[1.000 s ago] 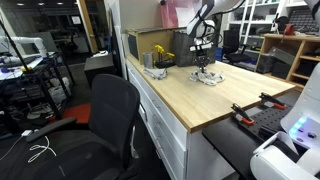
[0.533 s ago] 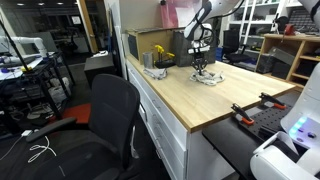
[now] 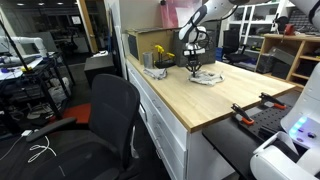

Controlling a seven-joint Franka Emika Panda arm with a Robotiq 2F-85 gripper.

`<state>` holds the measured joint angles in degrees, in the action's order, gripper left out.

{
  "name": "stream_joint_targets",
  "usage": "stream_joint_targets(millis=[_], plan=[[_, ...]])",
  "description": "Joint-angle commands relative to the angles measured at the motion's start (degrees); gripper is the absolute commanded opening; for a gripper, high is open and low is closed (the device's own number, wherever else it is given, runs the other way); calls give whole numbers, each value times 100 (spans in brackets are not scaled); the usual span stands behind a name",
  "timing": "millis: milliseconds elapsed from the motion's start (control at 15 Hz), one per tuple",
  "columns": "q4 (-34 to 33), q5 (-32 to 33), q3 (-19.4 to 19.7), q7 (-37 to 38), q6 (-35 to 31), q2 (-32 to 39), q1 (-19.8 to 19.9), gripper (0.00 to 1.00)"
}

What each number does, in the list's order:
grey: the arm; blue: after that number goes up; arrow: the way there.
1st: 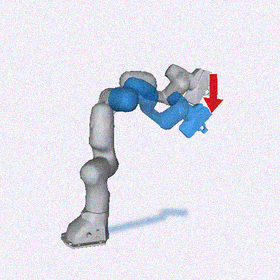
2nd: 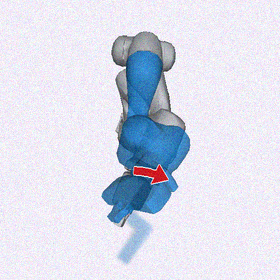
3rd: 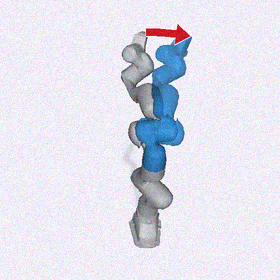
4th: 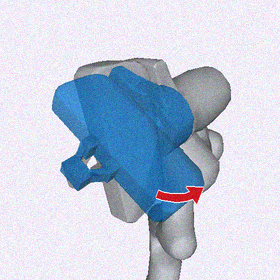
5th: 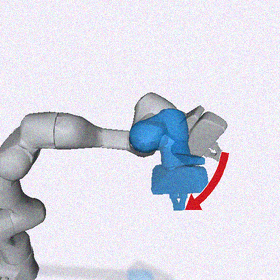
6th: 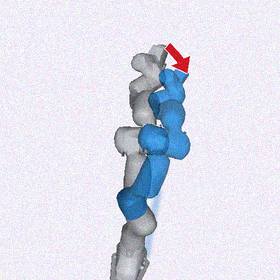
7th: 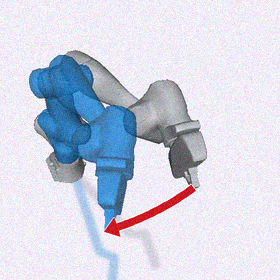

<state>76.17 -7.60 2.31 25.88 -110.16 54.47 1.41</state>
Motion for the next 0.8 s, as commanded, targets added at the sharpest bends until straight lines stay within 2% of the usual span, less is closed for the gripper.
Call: stream_joint_targets(millis=[0,467,733], plan=[[-500,-154,-124,-401,310,264,29,0],[-873,-305,-281,-922,514,487,102,0],[-694,268,99,-797,-124,469,-265,0]])
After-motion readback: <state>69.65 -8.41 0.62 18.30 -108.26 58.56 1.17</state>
